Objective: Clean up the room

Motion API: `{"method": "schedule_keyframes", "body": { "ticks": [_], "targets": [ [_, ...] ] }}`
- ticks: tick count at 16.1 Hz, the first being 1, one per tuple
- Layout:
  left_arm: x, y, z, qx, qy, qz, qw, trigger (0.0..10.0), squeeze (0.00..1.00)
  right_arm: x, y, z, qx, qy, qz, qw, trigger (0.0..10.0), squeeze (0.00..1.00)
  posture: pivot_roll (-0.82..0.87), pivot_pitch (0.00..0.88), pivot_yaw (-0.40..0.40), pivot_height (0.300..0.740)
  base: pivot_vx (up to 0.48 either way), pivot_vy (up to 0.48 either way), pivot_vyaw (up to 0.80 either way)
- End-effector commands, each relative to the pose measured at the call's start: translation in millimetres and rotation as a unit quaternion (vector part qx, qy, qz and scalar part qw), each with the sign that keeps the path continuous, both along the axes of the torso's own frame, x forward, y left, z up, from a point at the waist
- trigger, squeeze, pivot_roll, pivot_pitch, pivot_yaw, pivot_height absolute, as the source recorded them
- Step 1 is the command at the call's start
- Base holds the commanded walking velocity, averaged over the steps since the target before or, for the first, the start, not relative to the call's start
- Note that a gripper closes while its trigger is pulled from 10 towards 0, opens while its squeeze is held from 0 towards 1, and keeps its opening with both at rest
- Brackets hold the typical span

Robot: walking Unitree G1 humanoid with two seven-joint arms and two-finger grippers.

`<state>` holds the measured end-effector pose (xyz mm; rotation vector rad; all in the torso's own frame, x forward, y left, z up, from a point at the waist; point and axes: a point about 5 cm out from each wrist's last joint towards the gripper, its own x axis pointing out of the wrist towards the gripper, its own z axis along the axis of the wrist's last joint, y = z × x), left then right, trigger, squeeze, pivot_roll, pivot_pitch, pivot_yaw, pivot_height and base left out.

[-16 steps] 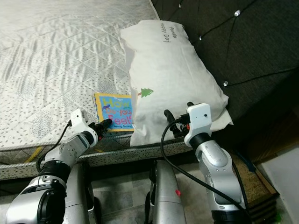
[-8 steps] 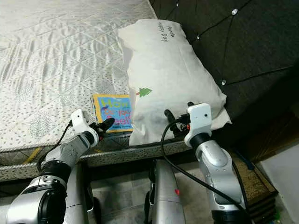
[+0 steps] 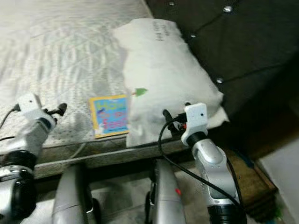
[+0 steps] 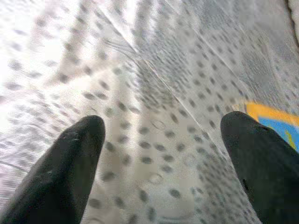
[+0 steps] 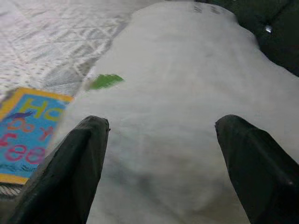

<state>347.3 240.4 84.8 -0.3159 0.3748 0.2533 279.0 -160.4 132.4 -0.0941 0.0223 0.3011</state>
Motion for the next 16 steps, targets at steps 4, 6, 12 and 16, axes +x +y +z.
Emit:
{"method": "schedule_keyframes", "body": {
  "ticks": [4,6,12,16],
  "targets": [
    [-10.4,-14.4,-22,0.031,0.028,0.001,0.999,10.0,1.00,2.7,-2.1,0,0.000,-0.008,-0.005,1.000,10.0,0.00,-0.04,0.065,-0.110,0.535,0.000,0.000,0.00],
    [-7.7,-22.6,-12,0.080,-0.011,-0.022,0.996,10.0,1.00,4.2,-1.3,-1,0.001,-0.009,-0.006,1.000,10.0,0.00,-0.03,0.060,-0.108,0.535,0.000,0.000,0.00],
    [-18.8,-59.6,-2,0.140,-0.074,-0.047,0.986,10.0,1.00,7.3,2.2,-3,0.008,-0.014,-0.009,1.000,10.0,0.00,-0.01,0.056,-0.093,0.535,0.000,0.000,0.00],
    [-35.3,-101.4,-12,0.163,-0.049,-0.190,0.967,10.0,1.00,9.5,5.0,-4,0.013,-0.016,-0.011,1.000,10.0,0.00,0.00,0.056,-0.085,0.535,0.000,0.000,0.00]
  ]
}}
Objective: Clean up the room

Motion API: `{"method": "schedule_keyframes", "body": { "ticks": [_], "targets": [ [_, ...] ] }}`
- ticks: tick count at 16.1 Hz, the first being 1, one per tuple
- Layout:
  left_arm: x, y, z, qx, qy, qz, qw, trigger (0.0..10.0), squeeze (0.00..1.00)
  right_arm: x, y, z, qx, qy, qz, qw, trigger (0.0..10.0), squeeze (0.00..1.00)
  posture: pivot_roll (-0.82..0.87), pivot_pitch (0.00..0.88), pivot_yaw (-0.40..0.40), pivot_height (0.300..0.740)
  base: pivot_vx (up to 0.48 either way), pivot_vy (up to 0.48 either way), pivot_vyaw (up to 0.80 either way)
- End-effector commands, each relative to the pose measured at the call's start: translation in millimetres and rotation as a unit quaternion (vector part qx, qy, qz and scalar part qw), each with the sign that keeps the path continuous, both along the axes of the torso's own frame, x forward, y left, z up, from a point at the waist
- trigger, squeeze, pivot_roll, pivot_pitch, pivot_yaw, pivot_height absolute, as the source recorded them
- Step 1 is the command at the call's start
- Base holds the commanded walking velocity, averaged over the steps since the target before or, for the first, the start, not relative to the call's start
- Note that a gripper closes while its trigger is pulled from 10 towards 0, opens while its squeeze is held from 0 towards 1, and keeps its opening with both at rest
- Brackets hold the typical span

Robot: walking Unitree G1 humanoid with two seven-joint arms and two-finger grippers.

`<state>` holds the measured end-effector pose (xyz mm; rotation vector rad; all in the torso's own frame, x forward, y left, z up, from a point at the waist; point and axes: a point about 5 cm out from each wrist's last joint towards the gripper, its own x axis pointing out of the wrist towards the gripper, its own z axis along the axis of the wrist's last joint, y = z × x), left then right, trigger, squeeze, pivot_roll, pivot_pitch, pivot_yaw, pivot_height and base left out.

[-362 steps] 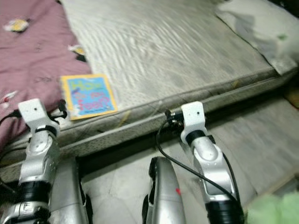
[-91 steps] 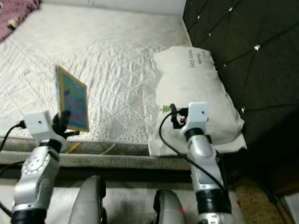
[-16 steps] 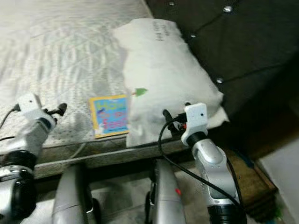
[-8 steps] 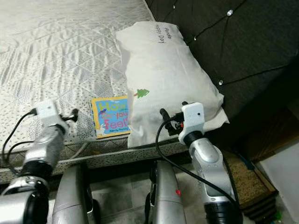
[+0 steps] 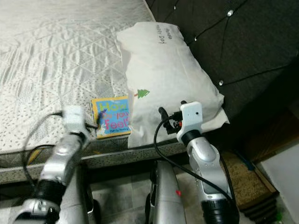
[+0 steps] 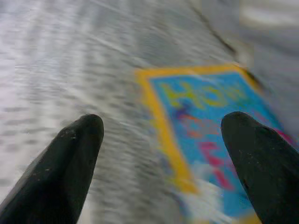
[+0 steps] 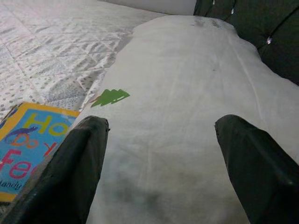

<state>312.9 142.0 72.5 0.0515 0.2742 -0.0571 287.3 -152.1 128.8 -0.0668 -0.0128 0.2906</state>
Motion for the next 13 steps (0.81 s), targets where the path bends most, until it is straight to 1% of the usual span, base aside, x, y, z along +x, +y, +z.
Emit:
{"method": "schedule_keyframes", "body": {
  "ticks": [1,2,3,4,5,6,8,10,13],
  "targets": [
    [-1.7,-3.8,0,0.010,0.006,-0.016,1.000,10.0,1.00,1.4,-3.2,0,-0.003,-0.001,-0.006,1.000,10.0,0.00,0.00,0.056,-0.085,0.535,0.000,0.000,0.00],
    [-4.9,-8.3,-3,0.021,0.027,-0.045,0.998,10.0,0.62,2.2,-2.4,-1,-0.002,-0.001,-0.007,1.000,10.0,0.00,0.01,0.056,-0.083,0.535,0.000,0.000,0.00],
    [-8.1,-12.5,-8,0.020,0.054,-0.073,0.996,10.0,0.20,3.1,-1.0,-1,0.000,-0.002,-0.007,1.000,10.0,0.00,0.01,0.055,-0.082,0.535,0.000,0.000,0.00],
    [-10.3,-14.9,-11,0.011,0.074,-0.087,0.993,10.0,0.00,3.6,-0.4,-1,0.001,-0.003,-0.007,1.000,10.0,0.00,0.01,0.056,-0.080,0.535,0.000,0.000,0.00],
    [-14.0,-19.0,-15,0.006,0.101,-0.114,0.988,10.0,0.00,3.6,0.2,-1,0.002,-0.004,-0.008,1.000,10.0,0.00,0.01,0.056,-0.077,0.535,0.000,0.000,0.00],
    [-17.4,-20.8,-18,0.010,0.124,-0.127,0.984,10.0,0.00,3.8,0.3,-1,0.002,-0.004,-0.008,1.000,10.0,0.00,0.01,0.057,-0.076,0.535,0.000,0.000,0.00],
    [-21.8,-18.9,-22,0.015,0.150,-0.130,0.980,10.0,0.00,3.9,-0.3,-1,0.002,-0.005,-0.010,1.000,10.0,0.00,0.01,0.058,-0.073,0.535,0.000,0.000,0.00],
    [-24.9,-13.1,-26,0.016,0.173,-0.123,0.977,10.0,0.00,4.1,-0.6,-2,0.003,-0.006,-0.012,1.000,10.0,0.00,0.01,0.061,-0.071,0.535,0.000,0.000,0.00],
    [-23.5,1.2,-27,0.027,0.180,-0.090,0.979,10.0,0.00,4.7,0.1,-2,0.004,-0.006,-0.012,1.000,10.0,0.00,0.01,0.060,-0.070,0.535,0.000,0.000,0.00]
  ]
}}
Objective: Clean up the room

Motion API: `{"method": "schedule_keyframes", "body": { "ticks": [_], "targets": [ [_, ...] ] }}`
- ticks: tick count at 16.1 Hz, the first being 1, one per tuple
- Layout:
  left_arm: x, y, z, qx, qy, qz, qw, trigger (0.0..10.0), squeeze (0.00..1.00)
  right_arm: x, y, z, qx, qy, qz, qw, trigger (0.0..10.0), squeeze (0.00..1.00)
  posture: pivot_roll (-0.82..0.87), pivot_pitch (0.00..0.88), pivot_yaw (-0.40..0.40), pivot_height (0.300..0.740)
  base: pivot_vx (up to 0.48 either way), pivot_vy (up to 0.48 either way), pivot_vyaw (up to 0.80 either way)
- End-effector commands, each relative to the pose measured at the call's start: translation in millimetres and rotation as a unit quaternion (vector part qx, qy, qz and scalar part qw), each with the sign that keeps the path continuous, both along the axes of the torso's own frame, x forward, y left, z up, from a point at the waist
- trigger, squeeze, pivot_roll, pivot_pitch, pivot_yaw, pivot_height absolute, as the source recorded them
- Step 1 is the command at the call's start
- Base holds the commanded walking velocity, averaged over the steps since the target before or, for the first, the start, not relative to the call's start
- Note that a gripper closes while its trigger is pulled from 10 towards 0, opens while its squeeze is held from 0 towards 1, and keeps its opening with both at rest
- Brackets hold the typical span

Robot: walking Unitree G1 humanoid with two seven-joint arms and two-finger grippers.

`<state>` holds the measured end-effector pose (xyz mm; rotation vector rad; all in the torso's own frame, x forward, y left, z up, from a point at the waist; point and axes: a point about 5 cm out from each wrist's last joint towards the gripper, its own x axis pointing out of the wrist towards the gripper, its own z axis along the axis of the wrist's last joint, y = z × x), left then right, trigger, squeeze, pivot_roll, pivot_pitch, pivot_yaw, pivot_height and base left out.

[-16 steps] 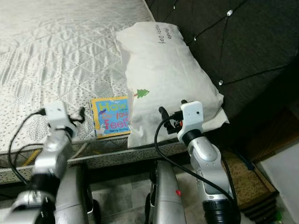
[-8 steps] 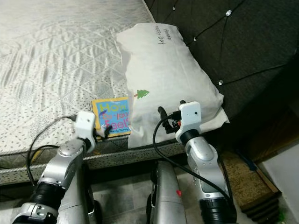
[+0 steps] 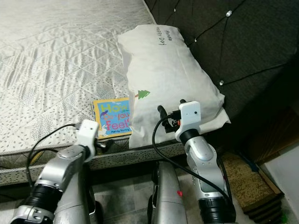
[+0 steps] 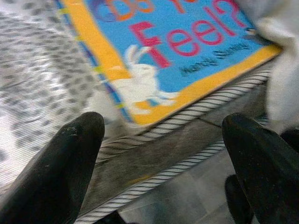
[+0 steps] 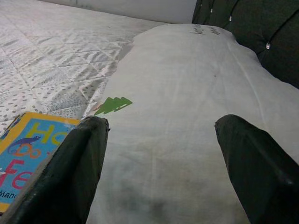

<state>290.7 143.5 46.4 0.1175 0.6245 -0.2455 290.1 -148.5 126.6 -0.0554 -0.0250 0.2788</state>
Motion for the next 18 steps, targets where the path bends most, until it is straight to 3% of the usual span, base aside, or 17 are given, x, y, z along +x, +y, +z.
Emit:
{"method": "schedule_keyframes", "body": {
  "ticks": [1,8,18],
  "targets": [
    [-1.9,4.1,-1,0.005,0.009,0.010,1.000,10.0,0.00,2.1,-3.3,0,-0.002,-0.001,-0.007,1.000,10.0,0.00,0.01,0.060,-0.069,0.535,0.000,0.000,0.00],
    [2.8,25.0,-2,0.026,0.001,0.058,0.998,10.0,0.00,2.8,-4.4,-1,-0.004,-0.002,-0.010,1.000,10.0,0.00,0.01,0.053,-0.067,0.535,0.000,0.000,0.00],
    [21.8,35.2,-4,0.015,-0.006,0.106,0.994,10.0,0.00,-0.1,-7.8,0,-0.010,-0.001,-0.008,1.000,10.0,0.00,-0.01,0.066,-0.080,0.535,0.000,0.000,0.00]
  ]
}}
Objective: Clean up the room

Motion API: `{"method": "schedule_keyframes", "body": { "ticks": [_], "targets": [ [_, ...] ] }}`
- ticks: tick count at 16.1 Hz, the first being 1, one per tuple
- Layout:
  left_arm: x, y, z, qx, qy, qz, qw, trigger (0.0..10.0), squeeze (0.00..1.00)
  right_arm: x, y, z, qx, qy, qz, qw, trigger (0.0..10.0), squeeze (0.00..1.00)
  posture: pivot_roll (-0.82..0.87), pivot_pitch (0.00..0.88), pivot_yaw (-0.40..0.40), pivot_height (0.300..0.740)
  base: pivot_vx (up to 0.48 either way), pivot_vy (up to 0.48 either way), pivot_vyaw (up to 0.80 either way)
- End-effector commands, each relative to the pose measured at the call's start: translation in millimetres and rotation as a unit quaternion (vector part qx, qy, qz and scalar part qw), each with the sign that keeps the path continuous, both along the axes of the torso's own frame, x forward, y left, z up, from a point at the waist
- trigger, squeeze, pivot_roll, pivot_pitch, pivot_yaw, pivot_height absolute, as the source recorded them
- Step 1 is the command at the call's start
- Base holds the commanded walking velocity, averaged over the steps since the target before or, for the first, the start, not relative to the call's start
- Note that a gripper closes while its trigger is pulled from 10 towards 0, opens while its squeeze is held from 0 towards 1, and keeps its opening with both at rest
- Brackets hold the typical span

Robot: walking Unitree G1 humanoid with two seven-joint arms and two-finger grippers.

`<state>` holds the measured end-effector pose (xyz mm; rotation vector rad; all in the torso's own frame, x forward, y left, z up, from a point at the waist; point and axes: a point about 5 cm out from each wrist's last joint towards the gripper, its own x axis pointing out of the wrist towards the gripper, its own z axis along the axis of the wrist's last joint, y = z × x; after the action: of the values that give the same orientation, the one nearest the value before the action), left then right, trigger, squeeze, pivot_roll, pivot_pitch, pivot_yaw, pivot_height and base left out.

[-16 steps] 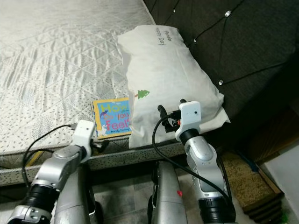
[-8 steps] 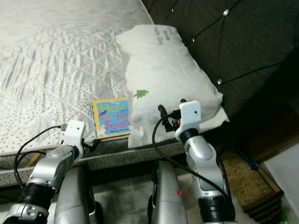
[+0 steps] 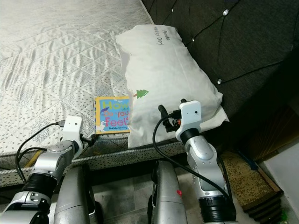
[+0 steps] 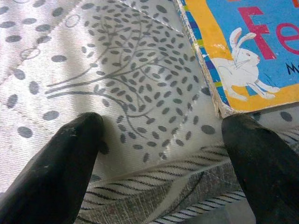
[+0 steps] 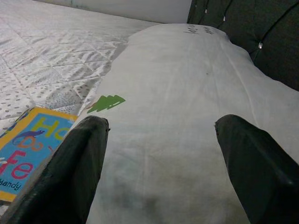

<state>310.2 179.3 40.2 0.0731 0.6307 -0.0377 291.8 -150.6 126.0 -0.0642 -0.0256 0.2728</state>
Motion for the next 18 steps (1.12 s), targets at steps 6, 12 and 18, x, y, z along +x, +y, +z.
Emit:
{"method": "schedule_keyframes", "body": {
  "ticks": [6,12,18],
  "targets": [
    [-9.6,-28.1,1,-0.022,-0.012,-0.022,0.999,10.0,0.00,-0.9,-5.4,-1,-0.006,0.003,-0.004,1.000,10.0,0.00,0.01,0.065,-0.079,0.535,0.000,0.000,0.00],
    [-25.2,-34.4,31,0.037,-0.084,-0.062,0.994,10.0,0.00,2.7,-3.2,0,-0.002,-0.004,-0.006,1.000,10.0,0.00,0.02,0.047,-0.068,0.535,0.000,0.000,0.00],
    [-55.3,-7.6,85,0.057,-0.294,0.050,0.953,10.0,0.00,16.5,7.2,2,0.019,-0.011,-0.012,1.000,10.0,0.00,0.08,0.002,-0.069,0.535,0.000,0.000,0.00]
  ]
}}
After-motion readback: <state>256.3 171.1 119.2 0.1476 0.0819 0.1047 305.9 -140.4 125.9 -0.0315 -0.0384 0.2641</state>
